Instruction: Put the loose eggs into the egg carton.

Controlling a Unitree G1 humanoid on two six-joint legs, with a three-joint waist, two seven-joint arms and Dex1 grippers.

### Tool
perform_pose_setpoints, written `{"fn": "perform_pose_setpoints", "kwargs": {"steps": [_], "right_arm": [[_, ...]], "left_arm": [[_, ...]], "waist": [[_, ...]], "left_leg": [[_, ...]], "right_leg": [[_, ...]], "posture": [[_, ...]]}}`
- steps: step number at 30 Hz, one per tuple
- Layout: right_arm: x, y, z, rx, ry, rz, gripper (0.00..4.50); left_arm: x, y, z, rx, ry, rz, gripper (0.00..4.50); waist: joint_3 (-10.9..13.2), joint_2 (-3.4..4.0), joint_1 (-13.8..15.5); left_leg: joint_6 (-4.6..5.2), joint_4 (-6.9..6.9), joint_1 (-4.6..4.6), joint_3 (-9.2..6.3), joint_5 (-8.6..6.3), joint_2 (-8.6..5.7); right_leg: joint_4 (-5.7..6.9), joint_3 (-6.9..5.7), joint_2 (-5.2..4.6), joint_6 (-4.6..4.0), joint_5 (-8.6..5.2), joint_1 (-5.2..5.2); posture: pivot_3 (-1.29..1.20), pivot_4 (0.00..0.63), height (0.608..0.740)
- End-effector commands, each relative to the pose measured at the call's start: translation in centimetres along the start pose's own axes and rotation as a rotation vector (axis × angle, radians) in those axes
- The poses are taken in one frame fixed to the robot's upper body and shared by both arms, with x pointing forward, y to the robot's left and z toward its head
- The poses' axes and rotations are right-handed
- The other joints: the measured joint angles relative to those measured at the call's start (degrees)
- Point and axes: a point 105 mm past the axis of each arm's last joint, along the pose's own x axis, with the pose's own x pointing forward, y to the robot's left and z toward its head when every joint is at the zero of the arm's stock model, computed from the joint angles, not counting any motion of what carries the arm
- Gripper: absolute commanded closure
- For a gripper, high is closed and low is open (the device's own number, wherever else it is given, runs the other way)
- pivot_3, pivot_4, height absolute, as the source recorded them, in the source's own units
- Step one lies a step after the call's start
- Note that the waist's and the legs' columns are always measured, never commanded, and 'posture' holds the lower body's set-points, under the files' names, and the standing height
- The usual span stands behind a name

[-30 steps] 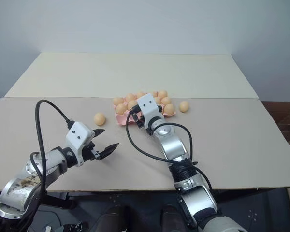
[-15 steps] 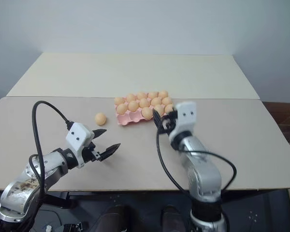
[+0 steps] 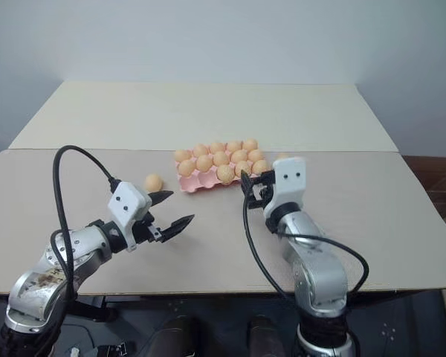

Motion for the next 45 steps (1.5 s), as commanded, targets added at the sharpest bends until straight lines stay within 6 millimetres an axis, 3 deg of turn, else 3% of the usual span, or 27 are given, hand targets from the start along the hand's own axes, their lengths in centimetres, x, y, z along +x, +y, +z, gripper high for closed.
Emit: {"fn": "perform_pose_setpoints", "kwargs": {"steps": [1,11,18,25,35,44,45], "right_arm": [[1.0,-1.6,1.0,-0.047,-0.014,-0.059,0.13],[6.2,-5.1,1.3,-0.088,0.091,-0.172,0.13],[10.0,-6.7,0.9,-0.104,0.151,-0.223,0.13],[12.5,-7.5,0.2,-0.091,0.208,-0.253,0.13],[12.9,-9.1,-1.5,-0.061,0.296,-0.311,0.13],[12.8,-9.2,-2.6,-0.024,0.324,-0.309,0.13],[12.8,-9.2,-2.7,-0.017,0.329,-0.305,0.28]], "left_arm": [[0.6,-0.3,1.3,0.031,-0.052,-0.024,0.45],[1.4,-1.1,1.5,0.048,-0.056,-0.078,0.45],[1.7,-1.5,1.6,0.053,-0.06,-0.099,0.45],[1.6,-1.6,1.5,0.054,-0.056,-0.102,0.45],[1.5,-1.6,1.4,0.051,-0.054,-0.095,0.45],[1.6,-1.6,1.5,0.055,-0.058,-0.098,0.45],[1.6,-1.6,1.5,0.056,-0.057,-0.097,0.45]], "waist": [[0.0,0.0,0.02],[0.0,0.0,-0.39],[0.01,0.0,-0.43],[0.01,0.0,-0.67],[0.02,0.01,-0.97],[0.02,0.01,-1.45],[0.02,0.01,-1.45]], "left_leg": [[0.0,0.0,0.0,0.0,0.0,0.0],[0.01,0.0,0.03,0.04,0.0,0.0],[0.01,0.0,0.02,0.07,0.01,-0.01],[0.01,0.0,0.02,0.09,0.01,-0.01],[0.01,0.0,0.01,0.09,0.01,-0.01],[0.01,0.0,0.01,0.07,0.01,0.0],[0.01,0.0,0.01,0.07,0.01,-0.01]], "right_leg": [[0.0,0.0,-0.01,0.0,0.0,0.01],[0.03,0.03,0.03,0.01,0.03,0.01],[0.04,0.04,0.01,0.01,0.03,0.01],[0.04,0.04,0.01,0.01,0.03,0.0],[0.04,0.05,-0.01,0.0,0.03,0.01],[0.06,0.04,0.0,0.0,0.04,0.01],[0.06,0.04,-0.01,0.0,0.04,0.01]], "posture": [[0.0,0.15,0.74],[0.0,0.15,0.74],[0.0,0.15,0.74],[0.0,0.15,0.74],[0.0,0.15,0.74],[0.0,0.15,0.74],[0.0,0.15,0.74]]}}
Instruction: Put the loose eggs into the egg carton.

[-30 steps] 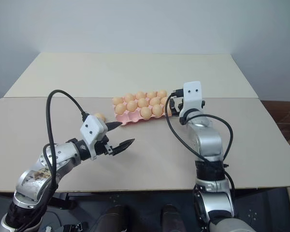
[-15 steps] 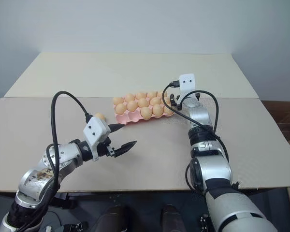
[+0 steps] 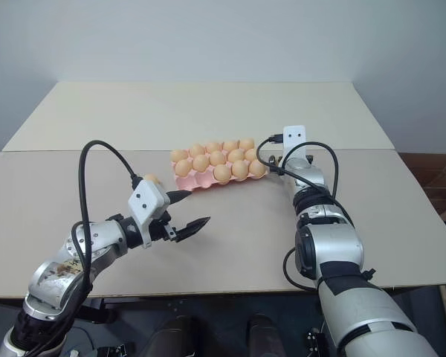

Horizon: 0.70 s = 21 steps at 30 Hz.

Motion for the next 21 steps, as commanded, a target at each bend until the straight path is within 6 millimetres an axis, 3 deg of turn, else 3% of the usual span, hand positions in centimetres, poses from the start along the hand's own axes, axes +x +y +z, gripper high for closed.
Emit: {"fn": "perform_pose_setpoints", "kwargs": {"steps": [1,7,9,16,21], "right_arm": [[-0.2,-0.2,2.1,0.028,-0.061,0.006,0.49],[-0.1,-0.1,1.9,0.028,-0.065,0.01,2.32],[-0.1,-0.2,1.9,0.015,-0.077,0.011,2.74],[-1.4,0.8,4.5,-0.073,-0.215,0.101,3.03],[-7.6,3.9,5.7,-0.12,-0.379,0.302,3.07]], "left_arm": [[-0.1,-0.1,1.1,0.045,-0.04,0.0,0.45],[-0.2,0.0,1.0,0.045,-0.038,0.005,0.45],[-0.2,0.0,1.0,0.045,-0.037,0.008,0.45],[-0.8,0.3,0.7,0.03,-0.03,0.052,0.45],[-2.4,0.8,-0.5,0.001,0.025,0.13,0.45]], "waist": [[0.0,0.0,-0.01],[0.0,0.0,-0.02],[0.0,0.0,-0.02],[0.0,0.01,-0.04],[0.0,0.01,0.17]], "left_leg": [[0.0,0.0,0.0,0.0,0.0,0.0],[0.0,0.0,0.0,0.0,0.0,0.0],[0.0,0.0,0.0,0.0,0.0,0.0],[0.0,0.0,0.0,-0.01,0.0,0.01],[0.0,-0.05,-0.12,-0.27,0.0,0.03]], "right_leg": [[0.0,0.0,0.0,0.0,0.0,0.0],[0.0,0.0,0.0,0.0,0.0,0.0],[0.0,0.0,0.0,0.0,0.0,0.0],[0.0,0.0,0.0,0.0,0.0,0.0],[0.1,0.0,-0.04,0.01,0.0,-0.15]], "posture": [[0.0,0.15,0.74],[0.0,0.15,0.74],[0.0,0.15,0.74],[0.0,0.15,0.74],[0.0,0.15,0.74]]}}
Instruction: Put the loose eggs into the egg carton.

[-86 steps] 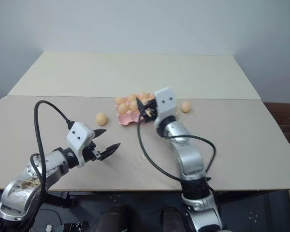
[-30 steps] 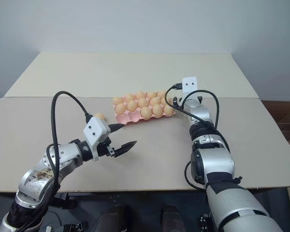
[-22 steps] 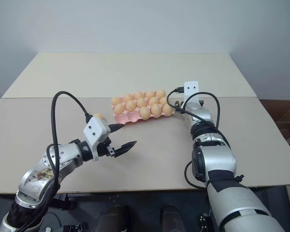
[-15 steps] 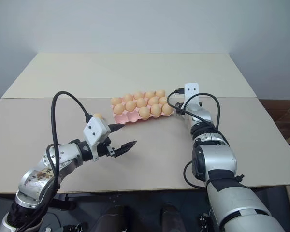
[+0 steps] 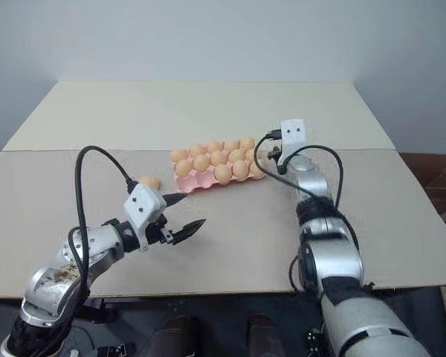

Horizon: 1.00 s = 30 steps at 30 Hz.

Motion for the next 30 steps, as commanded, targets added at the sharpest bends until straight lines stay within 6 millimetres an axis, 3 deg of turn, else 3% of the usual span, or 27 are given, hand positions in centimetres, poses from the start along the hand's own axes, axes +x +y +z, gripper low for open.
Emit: {"fn": "perform_pose_setpoints", "kwargs": {"steps": [1,6,11,23,30], "right_arm": [[-4.2,3.3,4.5,0.022,-0.159,0.162,3.08],[-8.7,7.1,4.6,0.051,-0.178,0.333,3.1],[-10.4,10.7,3.6,0.034,-0.149,0.412,3.1],[-8.4,17.3,2.2,-0.129,-0.123,0.548,3.1],[-6.1,18.0,2.0,-0.189,-0.138,0.504,3.1]], "left_arm": [[-1.2,0.7,0.4,0.021,-0.001,0.073,0.45],[-2.5,1.7,-0.4,0.004,0.035,0.163,0.45],[-3.7,2.4,-1.3,-0.019,0.1,0.202,0.45],[-3.4,2.9,-1.2,-0.02,0.125,0.21,0.45],[-3.2,2.8,-1.1,-0.015,0.119,0.206,0.45]], "waist": [[0.0,0.0,0.04],[0.0,0.0,0.01],[0.0,0.0,-0.05],[0.0,-0.01,-0.04],[0.0,-0.01,-0.13]], "left_leg": [[0.0,0.0,-0.09,-0.06,0.0,0.0],[0.02,0.06,-0.27,-0.05,0.03,0.0],[0.02,0.06,-0.3,-0.01,0.03,0.0],[-0.01,0.06,-0.31,0.13,0.05,-0.02],[-0.02,0.06,-0.31,0.13,0.06,-0.01]], "right_leg": [[0.02,0.0,0.0,0.0,0.0,-0.1],[0.15,0.11,0.02,0.0,0.12,-0.45],[0.12,0.11,0.04,0.0,0.12,-0.51],[0.12,0.11,0.05,-0.01,0.12,-0.53],[0.12,0.11,0.05,-0.02,0.13,-0.53]], "posture": [[0.0,0.15,0.74],[0.0,0.15,0.74],[0.0,0.15,0.74],[0.0,0.15,0.74],[0.0,0.15,0.74]]}}
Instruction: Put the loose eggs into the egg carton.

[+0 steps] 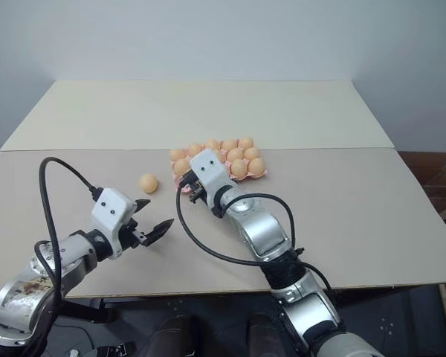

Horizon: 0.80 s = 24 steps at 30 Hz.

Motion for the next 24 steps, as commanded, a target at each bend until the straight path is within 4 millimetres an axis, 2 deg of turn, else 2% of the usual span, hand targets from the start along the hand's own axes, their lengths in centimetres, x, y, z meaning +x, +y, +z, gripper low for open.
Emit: {"fn": "perform_pose_setpoints", "kwargs": {"steps": [1,8,17,21,24], "right_arm": [[0.5,-0.8,1.9,-0.028,-0.073,-0.044,3.1],[1.1,-1.8,1.8,-0.028,-0.056,-0.075,3.1],[0.9,-2.1,1.7,-0.023,-0.055,-0.072,0.08],[-0.4,-3.2,3.8,0.061,-0.146,-0.094,0.03],[-2.8,-4.2,5.6,0.118,-0.262,-0.107,0.03]], "left_arm": [[-0.2,-0.1,1.0,0.03,-0.03,0.003,0.45],[-0.3,-0.1,1.0,0.031,-0.033,0.007,0.45],[-0.3,-0.1,1.0,0.031,-0.033,0.007,0.45],[-0.2,-0.1,1.0,0.028,-0.038,0.01,0.45],[-0.4,0.1,1.0,0.02,-0.045,0.026,0.45]], "waist": [[0.0,0.0,-0.01],[0.0,0.0,-0.01],[0.0,0.0,-0.03],[0.0,0.0,0.0],[0.0,0.0,0.16]], "left_leg": [[0.0,0.0,-0.01,0.0,0.0,0.0],[-0.01,0.0,-0.01,-0.04,0.0,0.0],[-0.01,0.0,-0.01,-0.05,0.01,0.0],[-0.02,0.0,-0.02,-0.05,0.01,0.0],[-0.02,0.0,-0.06,-0.1,0.01,0.0]], "right_leg": [[0.0,0.0,0.0,0.0,0.0,-0.01],[0.0,0.0,-0.01,-0.01,0.0,-0.02],[0.02,0.0,-0.01,-0.01,0.01,-0.02],[0.02,0.0,-0.01,-0.01,0.01,-0.02],[0.02,0.0,-0.02,-0.01,0.01,-0.05]], "posture": [[0.0,0.15,0.74],[0.0,0.15,0.74],[0.0,0.15,0.74],[0.0,0.15,0.74],[0.0,0.15,0.74]]}}
